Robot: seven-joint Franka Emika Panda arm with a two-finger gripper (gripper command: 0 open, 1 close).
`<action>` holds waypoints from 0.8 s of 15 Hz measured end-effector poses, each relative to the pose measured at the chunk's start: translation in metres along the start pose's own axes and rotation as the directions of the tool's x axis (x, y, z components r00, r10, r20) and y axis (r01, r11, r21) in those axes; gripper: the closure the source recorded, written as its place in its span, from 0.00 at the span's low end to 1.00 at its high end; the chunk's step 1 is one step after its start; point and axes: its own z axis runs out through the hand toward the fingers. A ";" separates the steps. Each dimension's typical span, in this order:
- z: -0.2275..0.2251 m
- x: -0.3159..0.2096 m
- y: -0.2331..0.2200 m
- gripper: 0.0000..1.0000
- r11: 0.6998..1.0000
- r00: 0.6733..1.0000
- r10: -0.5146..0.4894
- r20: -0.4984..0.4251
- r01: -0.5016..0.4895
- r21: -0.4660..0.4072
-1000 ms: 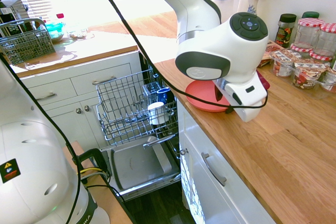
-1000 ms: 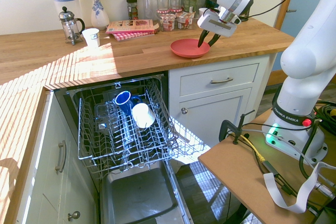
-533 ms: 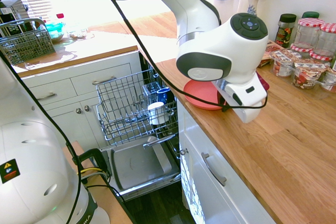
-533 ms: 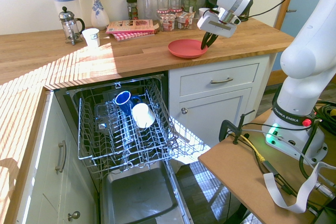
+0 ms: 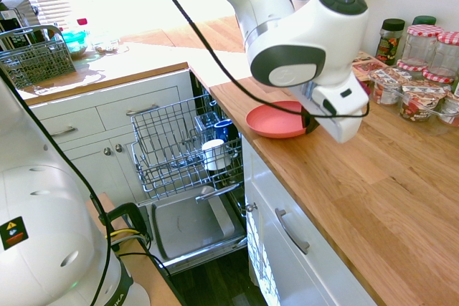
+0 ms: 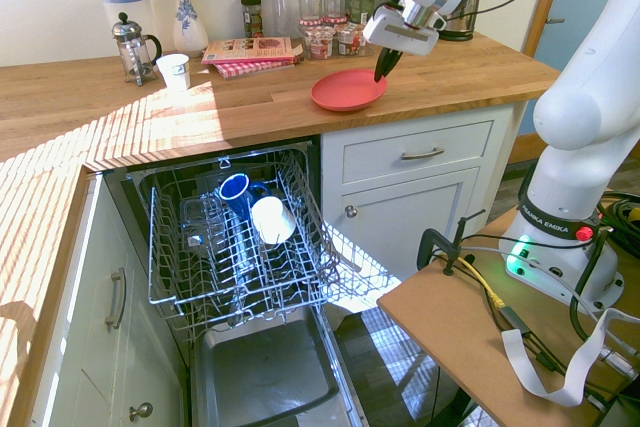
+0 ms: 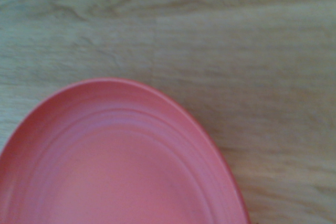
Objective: Put the plate in the dishwasher
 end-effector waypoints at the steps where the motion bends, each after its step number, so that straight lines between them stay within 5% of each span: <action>1: -0.017 0.001 -0.024 1.00 0.999 0.999 -0.042 -0.018 0.042 -0.004; 4: -0.092 -0.033 -0.129 1.00 0.972 0.971 -0.224 -0.085 0.216 -0.091; 7: -0.128 -0.131 -0.225 1.00 0.903 0.905 -0.411 -0.114 0.387 -0.185; 12: -0.074 -0.322 -0.315 1.00 0.703 0.718 -0.682 -0.135 0.594 -0.391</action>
